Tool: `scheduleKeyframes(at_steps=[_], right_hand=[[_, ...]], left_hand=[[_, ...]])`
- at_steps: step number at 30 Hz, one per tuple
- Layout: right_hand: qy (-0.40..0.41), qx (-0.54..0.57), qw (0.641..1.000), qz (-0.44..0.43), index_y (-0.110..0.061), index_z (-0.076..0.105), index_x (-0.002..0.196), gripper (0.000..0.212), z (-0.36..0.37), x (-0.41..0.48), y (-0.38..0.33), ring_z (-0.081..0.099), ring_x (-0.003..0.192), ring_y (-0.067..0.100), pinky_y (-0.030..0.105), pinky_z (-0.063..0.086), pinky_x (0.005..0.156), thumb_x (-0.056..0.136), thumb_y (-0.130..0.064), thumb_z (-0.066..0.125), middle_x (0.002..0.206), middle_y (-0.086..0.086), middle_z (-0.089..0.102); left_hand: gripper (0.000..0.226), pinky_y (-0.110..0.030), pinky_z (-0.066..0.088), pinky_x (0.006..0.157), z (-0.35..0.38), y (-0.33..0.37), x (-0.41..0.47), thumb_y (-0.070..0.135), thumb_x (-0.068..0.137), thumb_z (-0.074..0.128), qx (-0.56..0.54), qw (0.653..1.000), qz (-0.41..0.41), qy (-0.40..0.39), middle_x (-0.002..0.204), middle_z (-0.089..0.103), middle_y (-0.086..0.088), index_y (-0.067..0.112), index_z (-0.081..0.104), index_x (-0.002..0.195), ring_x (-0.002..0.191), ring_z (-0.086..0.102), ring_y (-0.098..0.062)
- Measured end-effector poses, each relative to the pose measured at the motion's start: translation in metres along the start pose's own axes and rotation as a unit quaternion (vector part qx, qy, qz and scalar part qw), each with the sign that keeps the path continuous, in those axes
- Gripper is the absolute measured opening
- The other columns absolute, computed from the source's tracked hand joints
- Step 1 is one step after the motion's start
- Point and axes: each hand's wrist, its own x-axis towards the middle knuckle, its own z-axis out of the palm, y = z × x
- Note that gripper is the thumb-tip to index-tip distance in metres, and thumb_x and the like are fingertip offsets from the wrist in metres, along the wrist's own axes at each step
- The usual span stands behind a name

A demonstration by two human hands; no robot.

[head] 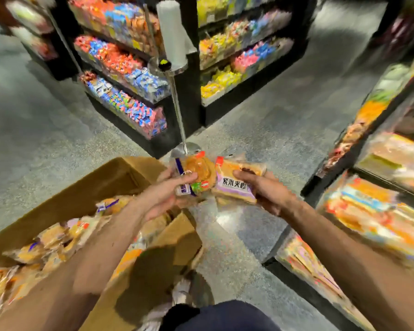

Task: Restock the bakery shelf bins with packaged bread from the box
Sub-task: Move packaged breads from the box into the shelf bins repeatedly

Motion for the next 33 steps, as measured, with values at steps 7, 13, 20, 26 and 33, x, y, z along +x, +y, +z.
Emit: scheduleKeyframes(at_steps=[7, 13, 20, 26, 33], right_hand=[[0.24, 0.063, 0.962, -0.115, -0.004, 0.069, 0.111, 0.087, -0.196, -0.177, -0.003, 0.065, 0.097, 0.035, 0.061, 0.05, 0.095, 0.041, -0.05, 0.096, 0.106, 0.016, 0.07], [0.432, 0.08, 0.882, -0.167, -0.009, 0.076, 0.098, 0.031, -0.302, -0.364, 0.029, 0.061, 0.086, 0.02, 0.043, 0.056, 0.082, 0.072, -0.025, 0.084, 0.094, 0.008, 0.074], [0.565, 0.099, 0.797, -0.188, -0.023, 0.078, 0.105, 0.018, -0.372, -0.516, 0.09, 0.07, 0.106, 0.022, 0.057, 0.053, 0.096, 0.087, -0.022, 0.075, 0.105, 0.003, 0.077], [0.67, 0.104, 0.72, -0.149, -0.003, 0.074, 0.101, 0.025, -0.446, -0.586, 0.146, 0.068, 0.089, 0.036, 0.05, 0.057, 0.084, 0.086, -0.022, 0.077, 0.101, 0.023, 0.073], [0.71, 0.135, 0.677, -0.135, -0.016, 0.079, 0.095, 0.013, -0.57, -0.641, 0.173, 0.068, 0.086, 0.014, 0.032, 0.053, 0.076, 0.083, -0.021, 0.08, 0.096, 0.003, 0.078]], left_hand=[[0.064, -0.036, 0.061, 0.064, 0.259, -0.007, -0.025, 0.031, 0.071, 0.072, 0.08, 0.976, 0.066, -0.191, 0.106, 0.073, -0.008, 0.008, 0.054, 0.128, 0.082, 0.073, -0.018], [0.043, -0.039, 0.047, 0.105, 0.457, -0.063, -0.081, 0.033, 0.087, 0.065, 0.13, 0.921, 0.069, -0.36, 0.119, 0.071, -0.009, 0.009, 0.065, 0.123, 0.116, 0.064, -0.022], [0.038, -0.042, 0.056, 0.094, 0.619, -0.138, -0.164, 0.037, 0.092, 0.063, 0.276, 0.82, 0.064, -0.497, 0.106, 0.075, -0.012, 0.006, 0.065, 0.115, 0.103, 0.071, -0.026], [0.037, -0.016, 0.047, 0.04, 0.73, -0.195, -0.181, 0.037, 0.095, 0.056, 0.257, 0.81, 0.025, -0.526, 0.059, 0.067, -0.006, 0.003, 0.054, 0.082, 0.045, 0.063, -0.007], [0.041, -0.033, 0.058, 0.055, 0.873, -0.266, -0.165, 0.032, 0.072, 0.071, 0.18, 0.808, -0.148, -0.541, 0.081, 0.075, -0.012, 0.006, 0.066, 0.102, 0.068, 0.073, -0.021]])
